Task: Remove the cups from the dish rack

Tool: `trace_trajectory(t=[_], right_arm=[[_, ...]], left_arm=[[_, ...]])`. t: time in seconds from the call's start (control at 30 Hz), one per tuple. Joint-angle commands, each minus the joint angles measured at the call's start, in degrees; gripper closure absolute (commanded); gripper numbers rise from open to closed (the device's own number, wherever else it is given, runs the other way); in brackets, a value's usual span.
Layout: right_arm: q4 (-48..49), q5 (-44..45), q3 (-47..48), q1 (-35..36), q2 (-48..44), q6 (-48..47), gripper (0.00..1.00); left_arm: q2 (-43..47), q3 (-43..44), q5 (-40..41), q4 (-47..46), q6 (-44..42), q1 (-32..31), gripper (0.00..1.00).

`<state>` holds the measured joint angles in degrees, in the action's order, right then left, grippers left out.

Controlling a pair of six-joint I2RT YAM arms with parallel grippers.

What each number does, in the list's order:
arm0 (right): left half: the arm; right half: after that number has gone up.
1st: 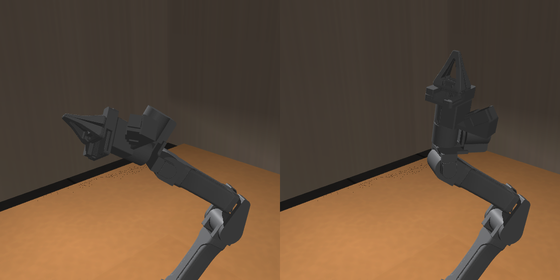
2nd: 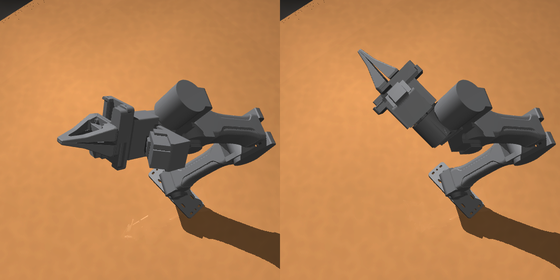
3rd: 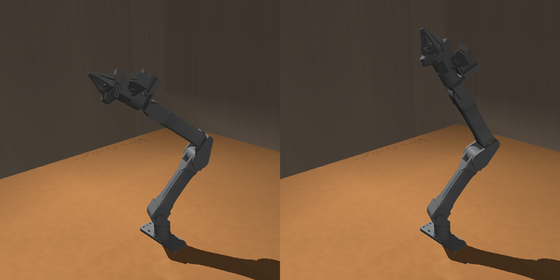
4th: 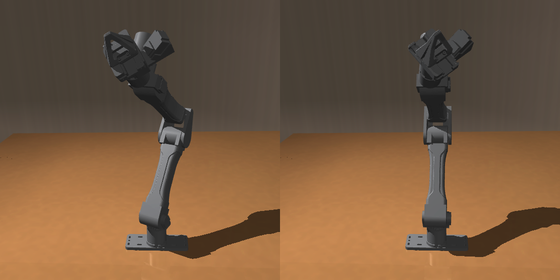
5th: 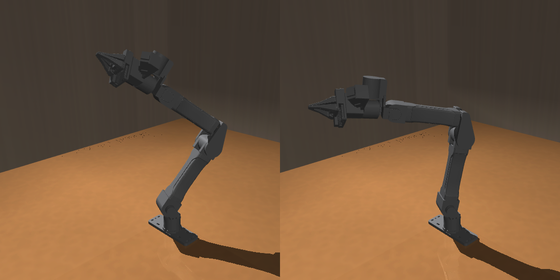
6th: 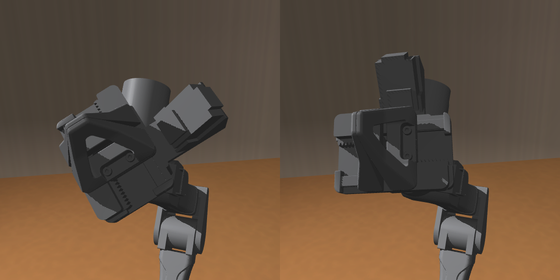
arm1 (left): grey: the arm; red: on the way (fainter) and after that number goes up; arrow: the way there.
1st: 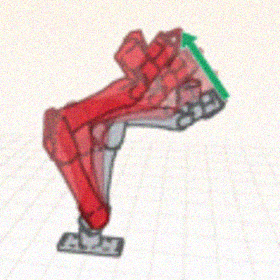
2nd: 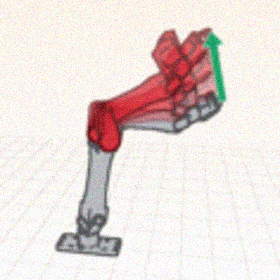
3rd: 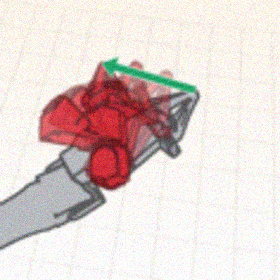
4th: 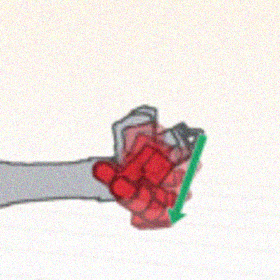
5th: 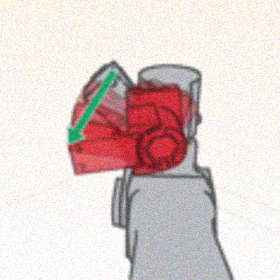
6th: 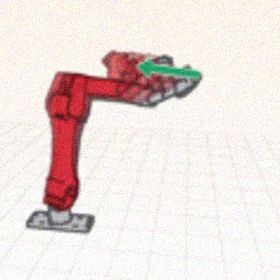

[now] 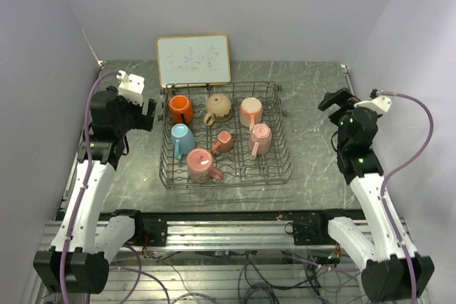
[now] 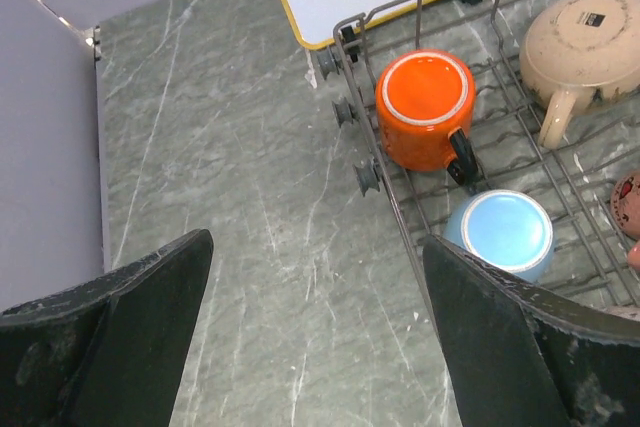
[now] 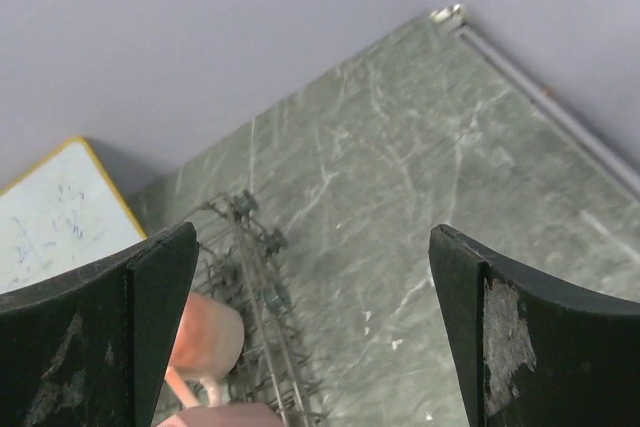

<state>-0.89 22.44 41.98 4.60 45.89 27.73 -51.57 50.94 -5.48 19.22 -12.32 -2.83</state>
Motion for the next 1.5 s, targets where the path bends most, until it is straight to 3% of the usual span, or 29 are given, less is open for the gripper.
trace_trajectory(t=[0.0, 0.07, 0.17, 0.23, 0.37, 0.7, 1.17, 1.47], right_arm=[[-3.6, -11.7, 3.6, 0.1, 7.4, 3.7, 0.00], [-0.4, -19.6, 4.0, 0.1, 9.9, 2.0, 0.00], [-8.6, -22.6, 10.8, 0.9, 17.0, 5.0, 0.00], [-16.0, -15.5, 16.6, 8.3, 22.1, 3.4, 0.02], [-19.3, 0.4, 20.0, 23.1, 23.6, 2.3, 0.00], [-32.5, 15.7, 21.9, 43.2, 30.2, 17.4, 0.09], [-33.2, 22.9, 18.0, 46.8, 42.8, 30.4, 0.23], [-25.4, 25.6, 13.5, 47.7, 46.7, 29.4, 0.31]], left_arm=[[-4.3, 7.6, -1.1, 14.0, -0.9, -0.1, 0.03], [-5.6, 9.7, -1.5, 16.2, 0.1, -0.1, 0.03], [-6.2, 11.3, -2.3, 17.8, 0.8, -0.1, 0.03], [-6.2, 11.8, -2.6, 18.3, 1.0, -0.1, 0.03], [-7.0, 12.7, -3.0, 20.2, 0.5, -0.1, 0.03], [-6.9, 11.1, -2.8, 23.2, -1.4, -0.1, 0.03], [-6.7, 12.4, -4.2, 24.4, -1.2, -0.1, 0.03], [-8.2, 14.0, -4.4, 23.7, -0.3, -0.1, 0.03]])
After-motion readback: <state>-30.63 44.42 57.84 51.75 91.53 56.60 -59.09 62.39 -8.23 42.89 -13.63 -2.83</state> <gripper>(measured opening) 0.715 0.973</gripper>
